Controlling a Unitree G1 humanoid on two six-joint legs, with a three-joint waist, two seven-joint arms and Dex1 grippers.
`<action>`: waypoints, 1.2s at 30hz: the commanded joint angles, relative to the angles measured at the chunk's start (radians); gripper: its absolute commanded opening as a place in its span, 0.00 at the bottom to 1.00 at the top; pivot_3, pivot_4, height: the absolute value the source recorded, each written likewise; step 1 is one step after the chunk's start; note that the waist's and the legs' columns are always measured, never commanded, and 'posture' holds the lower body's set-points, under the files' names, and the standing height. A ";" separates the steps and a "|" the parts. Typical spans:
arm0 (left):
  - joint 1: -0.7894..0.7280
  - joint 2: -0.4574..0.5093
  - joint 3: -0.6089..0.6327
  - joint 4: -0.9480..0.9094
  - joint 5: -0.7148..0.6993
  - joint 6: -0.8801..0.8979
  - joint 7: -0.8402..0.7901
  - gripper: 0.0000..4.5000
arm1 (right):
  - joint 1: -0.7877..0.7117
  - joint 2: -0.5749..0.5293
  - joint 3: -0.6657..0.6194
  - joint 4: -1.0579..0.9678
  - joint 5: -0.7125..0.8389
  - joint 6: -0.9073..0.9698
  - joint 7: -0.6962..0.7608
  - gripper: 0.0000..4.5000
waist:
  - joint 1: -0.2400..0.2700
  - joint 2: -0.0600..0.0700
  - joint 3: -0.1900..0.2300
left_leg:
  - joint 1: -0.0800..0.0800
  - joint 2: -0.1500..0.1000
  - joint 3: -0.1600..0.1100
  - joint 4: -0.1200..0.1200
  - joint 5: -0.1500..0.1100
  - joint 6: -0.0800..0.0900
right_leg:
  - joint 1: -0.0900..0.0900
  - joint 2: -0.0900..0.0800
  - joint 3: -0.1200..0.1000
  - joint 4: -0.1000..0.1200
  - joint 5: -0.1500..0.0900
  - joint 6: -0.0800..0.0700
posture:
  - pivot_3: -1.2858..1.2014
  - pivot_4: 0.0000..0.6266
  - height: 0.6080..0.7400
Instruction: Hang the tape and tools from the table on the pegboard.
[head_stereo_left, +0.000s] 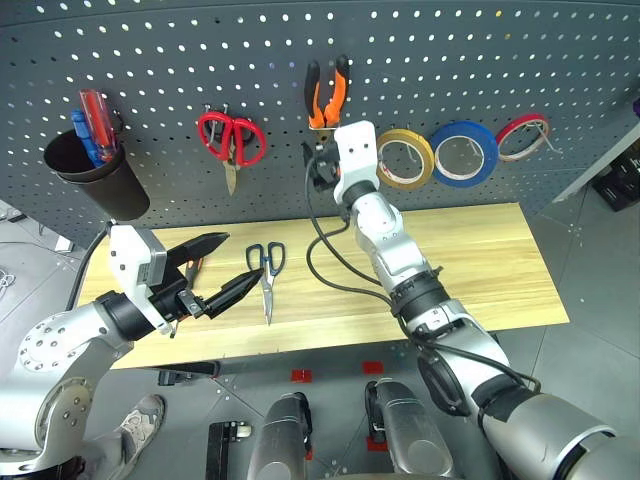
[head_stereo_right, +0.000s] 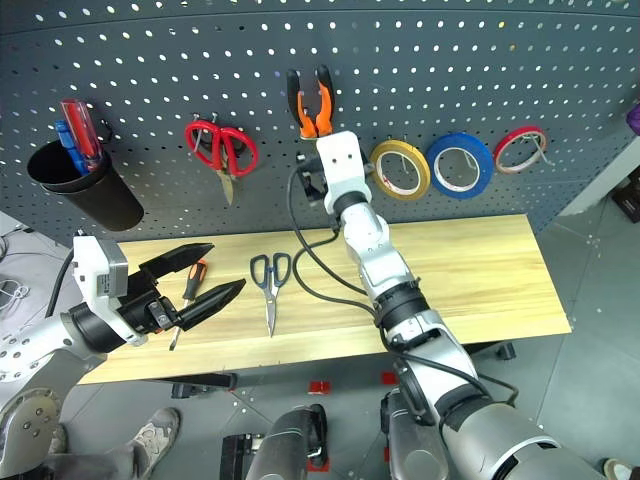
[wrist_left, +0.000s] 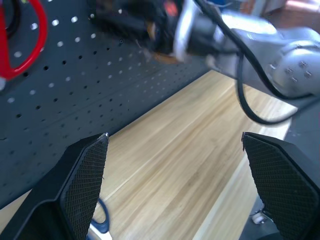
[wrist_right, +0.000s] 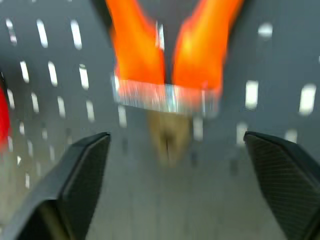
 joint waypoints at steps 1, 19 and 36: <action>0.018 -0.003 -0.011 -0.035 0.018 0.025 0.048 1.00 | 0.035 -0.001 0.028 -0.154 0.003 0.066 0.056 0.99 | -0.001 0.000 0.000 | 0.000 0.000 0.000 0.000 0.000 0.000 | 0.000 0.000 0.000 0.000 0.000 0.000 | 0.46 0.50 1.00; 0.080 -0.360 -0.248 0.013 0.358 0.346 0.733 1.00 | 0.490 -0.504 0.365 -1.036 0.271 0.866 0.748 0.99 | 0.008 -0.004 0.005 | 0.000 -0.001 -0.003 0.000 0.000 0.001 | 0.001 0.000 -0.002 0.000 0.000 0.000 | 0.44 0.53 1.00; -0.409 -0.560 -0.228 0.530 0.462 0.372 0.837 1.00 | 0.469 -0.554 0.407 -1.107 0.288 0.903 0.771 0.99 | 0.007 -0.015 0.013 | -0.003 -0.002 -0.005 0.002 0.001 0.002 | 0.001 0.001 -0.005 -0.001 0.001 0.003 | 0.43 0.57 1.00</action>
